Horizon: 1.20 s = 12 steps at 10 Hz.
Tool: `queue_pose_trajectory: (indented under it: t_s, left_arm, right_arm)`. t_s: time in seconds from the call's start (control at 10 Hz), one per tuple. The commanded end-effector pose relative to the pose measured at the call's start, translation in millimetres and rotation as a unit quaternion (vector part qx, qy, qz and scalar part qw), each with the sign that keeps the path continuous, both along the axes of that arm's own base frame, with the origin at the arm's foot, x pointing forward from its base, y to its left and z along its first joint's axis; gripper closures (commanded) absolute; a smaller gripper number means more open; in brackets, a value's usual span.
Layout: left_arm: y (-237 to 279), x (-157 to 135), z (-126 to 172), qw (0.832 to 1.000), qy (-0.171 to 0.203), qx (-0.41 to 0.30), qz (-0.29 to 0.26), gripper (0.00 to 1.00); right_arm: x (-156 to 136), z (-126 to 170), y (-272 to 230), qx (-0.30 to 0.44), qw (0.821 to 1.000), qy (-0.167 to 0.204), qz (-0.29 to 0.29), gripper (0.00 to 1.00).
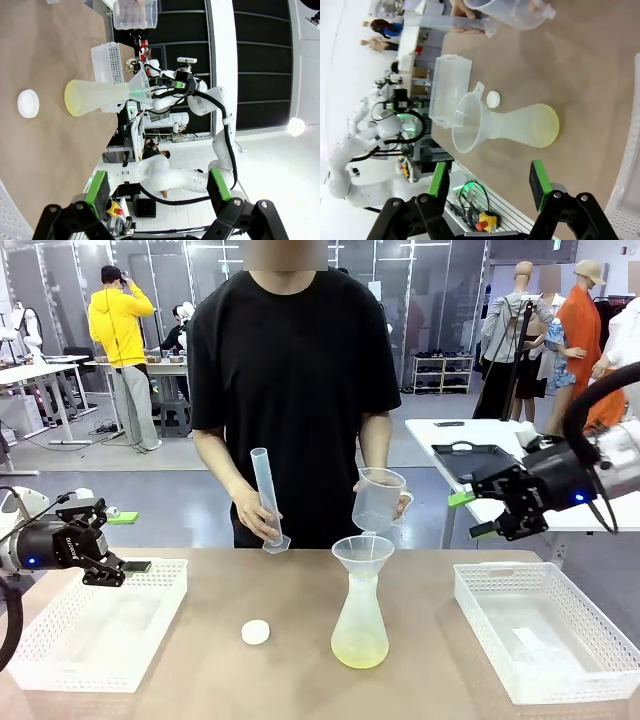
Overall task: Prepare the solutions needed for the experiment.
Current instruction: Once the solution is in the Big flask , pick up the Plastic Funnel and place it back into the right Organizing basket.
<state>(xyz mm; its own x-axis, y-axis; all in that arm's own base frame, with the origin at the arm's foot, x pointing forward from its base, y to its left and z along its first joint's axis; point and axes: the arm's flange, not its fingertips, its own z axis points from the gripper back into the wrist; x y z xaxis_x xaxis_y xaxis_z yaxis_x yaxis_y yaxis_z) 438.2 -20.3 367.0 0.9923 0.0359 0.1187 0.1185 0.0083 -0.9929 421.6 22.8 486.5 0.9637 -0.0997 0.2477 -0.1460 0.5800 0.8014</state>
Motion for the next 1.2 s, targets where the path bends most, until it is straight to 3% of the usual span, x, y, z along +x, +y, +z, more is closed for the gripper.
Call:
queue_pose_trajectory:
  t_s: [0.0,0.1,0.2,0.8,1.1]
  left_arm:
    - [-1.2,1.2,1.5,1.0,-0.002,-0.001,0.009,0.0]
    - [-1.2,1.2,1.5,1.0,-0.002,-0.001,0.009,0.0]
    - [-1.2,1.2,1.5,1.0,-0.002,-0.001,0.009,0.0]
    - [-1.2,1.2,1.5,1.0,-0.002,-0.001,0.009,0.0]
    - [-1.2,1.2,1.5,1.0,-0.002,-0.001,0.009,0.0]
  right_arm:
    - [-0.9,10.5,24.8,-0.06,0.998,0.015,-0.008,0.19]
    - [-4.4,13.6,32.1,-0.073,0.997,0.01,-0.005,0.19]
    - [-0.3,7.0,16.6,-0.026,1.0,-0.001,0.002,0.19]
    - [-0.5,8.1,13.3,-0.033,0.999,0.004,-0.007,0.19]
    - [-2.9,47.6,69.9,-0.102,0.994,0.012,0.025,0.19]
